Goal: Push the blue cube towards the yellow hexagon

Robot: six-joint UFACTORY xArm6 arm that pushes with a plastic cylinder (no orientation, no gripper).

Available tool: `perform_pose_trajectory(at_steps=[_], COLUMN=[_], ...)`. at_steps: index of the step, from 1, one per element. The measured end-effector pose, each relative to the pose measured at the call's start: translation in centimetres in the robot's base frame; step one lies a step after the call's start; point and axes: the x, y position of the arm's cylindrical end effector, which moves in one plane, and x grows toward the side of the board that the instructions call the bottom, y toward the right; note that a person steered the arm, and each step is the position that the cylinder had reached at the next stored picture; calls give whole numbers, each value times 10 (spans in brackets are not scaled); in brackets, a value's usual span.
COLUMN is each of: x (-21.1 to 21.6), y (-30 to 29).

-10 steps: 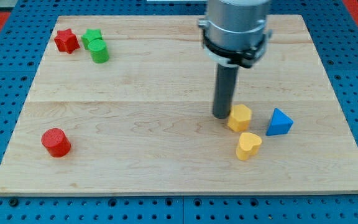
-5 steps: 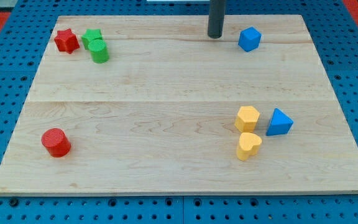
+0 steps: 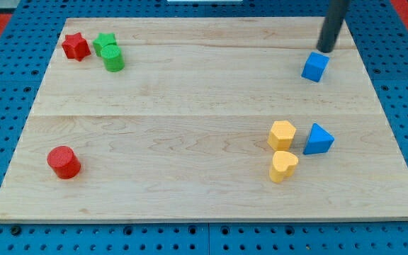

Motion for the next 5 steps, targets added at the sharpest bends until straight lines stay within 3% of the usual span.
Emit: perform_pose_trajectory(at_steps=[2,4,5], x=[66,73,99], y=[-72,-109,-112])
